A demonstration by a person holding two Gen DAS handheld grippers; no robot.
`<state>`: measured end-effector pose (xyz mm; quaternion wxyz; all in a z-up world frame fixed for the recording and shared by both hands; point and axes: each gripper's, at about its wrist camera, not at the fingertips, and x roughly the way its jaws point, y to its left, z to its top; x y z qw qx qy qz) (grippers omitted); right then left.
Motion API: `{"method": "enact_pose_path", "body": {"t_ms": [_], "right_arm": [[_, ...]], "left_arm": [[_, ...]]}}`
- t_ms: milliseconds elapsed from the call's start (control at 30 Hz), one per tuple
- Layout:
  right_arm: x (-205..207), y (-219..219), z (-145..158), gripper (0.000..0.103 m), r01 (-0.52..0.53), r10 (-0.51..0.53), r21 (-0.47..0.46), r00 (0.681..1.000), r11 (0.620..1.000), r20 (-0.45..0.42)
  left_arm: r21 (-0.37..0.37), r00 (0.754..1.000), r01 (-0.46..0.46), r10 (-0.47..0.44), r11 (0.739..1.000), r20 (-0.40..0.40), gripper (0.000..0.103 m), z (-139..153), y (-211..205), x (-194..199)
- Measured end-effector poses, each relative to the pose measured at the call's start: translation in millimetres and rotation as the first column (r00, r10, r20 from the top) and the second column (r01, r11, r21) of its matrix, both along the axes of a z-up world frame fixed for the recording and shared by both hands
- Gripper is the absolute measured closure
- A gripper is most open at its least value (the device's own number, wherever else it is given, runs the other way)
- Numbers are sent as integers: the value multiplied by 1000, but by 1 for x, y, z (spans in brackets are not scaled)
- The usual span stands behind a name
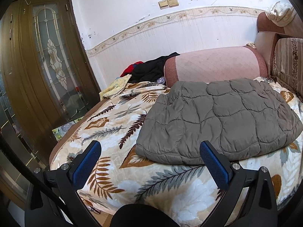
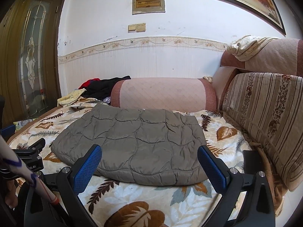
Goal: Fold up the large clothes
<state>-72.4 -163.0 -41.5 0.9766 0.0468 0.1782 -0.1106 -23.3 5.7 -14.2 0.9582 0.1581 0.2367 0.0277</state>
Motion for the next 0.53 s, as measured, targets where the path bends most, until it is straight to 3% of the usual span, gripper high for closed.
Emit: {"method": "enact_pose_path", "body": {"t_ms": [367,533], "right_arm": [[2,0,-1,0,1,-1,-5,1000,1000,5],[10,-5,-3,0,11,-11,-8,1000,1000,3]], "left_arm": [[1,1000,2,-2,1000,8,0,1,0,2],[-23,1000,-6,6,1000,16,0,7,0,21]]}}
